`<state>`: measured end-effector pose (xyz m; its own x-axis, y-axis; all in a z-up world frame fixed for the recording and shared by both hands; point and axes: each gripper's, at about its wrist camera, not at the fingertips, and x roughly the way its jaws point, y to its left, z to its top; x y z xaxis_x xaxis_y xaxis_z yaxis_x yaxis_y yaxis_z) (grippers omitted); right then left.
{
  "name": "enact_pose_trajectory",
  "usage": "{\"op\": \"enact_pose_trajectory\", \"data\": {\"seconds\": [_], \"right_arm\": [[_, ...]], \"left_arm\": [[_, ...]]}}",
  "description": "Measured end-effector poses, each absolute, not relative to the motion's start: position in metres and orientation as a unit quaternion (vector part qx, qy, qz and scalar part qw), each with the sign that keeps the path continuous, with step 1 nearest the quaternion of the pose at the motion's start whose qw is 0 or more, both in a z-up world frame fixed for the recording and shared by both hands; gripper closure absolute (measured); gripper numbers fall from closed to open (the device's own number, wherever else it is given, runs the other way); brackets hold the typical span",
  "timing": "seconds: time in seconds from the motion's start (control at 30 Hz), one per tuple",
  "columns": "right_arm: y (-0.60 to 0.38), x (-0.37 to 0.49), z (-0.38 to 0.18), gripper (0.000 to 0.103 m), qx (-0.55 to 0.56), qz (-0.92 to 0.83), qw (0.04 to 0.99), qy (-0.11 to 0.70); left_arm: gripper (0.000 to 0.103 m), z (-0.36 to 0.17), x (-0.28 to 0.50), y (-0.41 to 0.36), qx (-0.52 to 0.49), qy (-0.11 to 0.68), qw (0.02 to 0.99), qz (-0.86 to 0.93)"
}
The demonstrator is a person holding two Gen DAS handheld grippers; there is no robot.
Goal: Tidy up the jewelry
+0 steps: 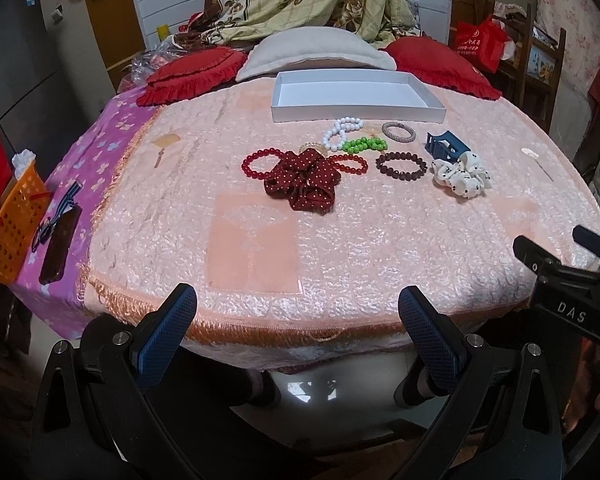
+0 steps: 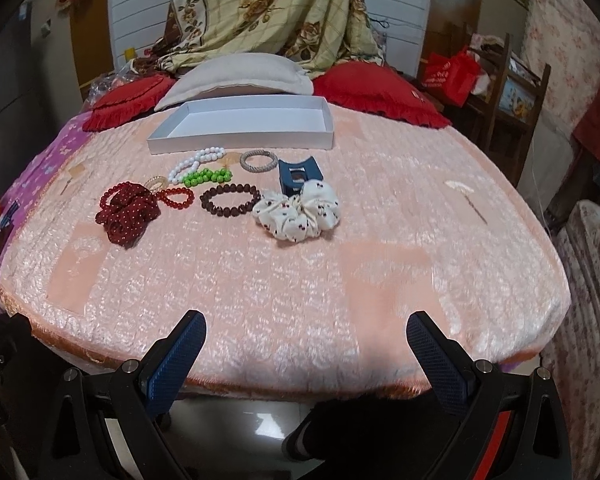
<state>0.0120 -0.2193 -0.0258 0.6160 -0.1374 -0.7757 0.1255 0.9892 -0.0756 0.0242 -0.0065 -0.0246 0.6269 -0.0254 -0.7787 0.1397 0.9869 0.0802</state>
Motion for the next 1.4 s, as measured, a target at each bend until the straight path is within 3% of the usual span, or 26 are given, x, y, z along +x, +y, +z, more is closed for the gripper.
{"op": "enact_pose_trajectory", "data": {"seconds": [0.63,0.7,0.77,1.1,1.27,1.4], "right_arm": [[-0.243,0.072,-0.051,0.007,0.011,-0.065,0.880,0.470],[-0.243,0.075,-0.053,0.008,0.013,-0.063,0.879,0.473],[-0.243,0.077,-0.054,0.008,0.016,-0.061,0.878,0.475],[-0.265,0.084,-0.050,0.008,0.049,-0.066,0.877,0.474],[-0.282,0.093,-0.054,0.020,0.068,-0.072,0.873,0.477],[-0.281,0.102,-0.059,0.021,0.069,-0.051,0.874,0.478]], "left_arm": [[0.006,-0.061,0.083,0.007,0.063,0.478,0.875,-0.031],[0.015,-0.062,0.086,0.005,0.064,0.484,0.872,-0.033],[0.017,-0.065,0.090,0.003,0.066,0.495,0.865,-0.039],[0.017,-0.047,0.119,0.022,0.018,0.489,0.871,-0.042],[0.017,-0.041,0.143,0.035,-0.020,0.483,0.873,-0.059],[0.017,-0.043,0.162,0.029,-0.032,0.480,0.873,-0.085]]}}
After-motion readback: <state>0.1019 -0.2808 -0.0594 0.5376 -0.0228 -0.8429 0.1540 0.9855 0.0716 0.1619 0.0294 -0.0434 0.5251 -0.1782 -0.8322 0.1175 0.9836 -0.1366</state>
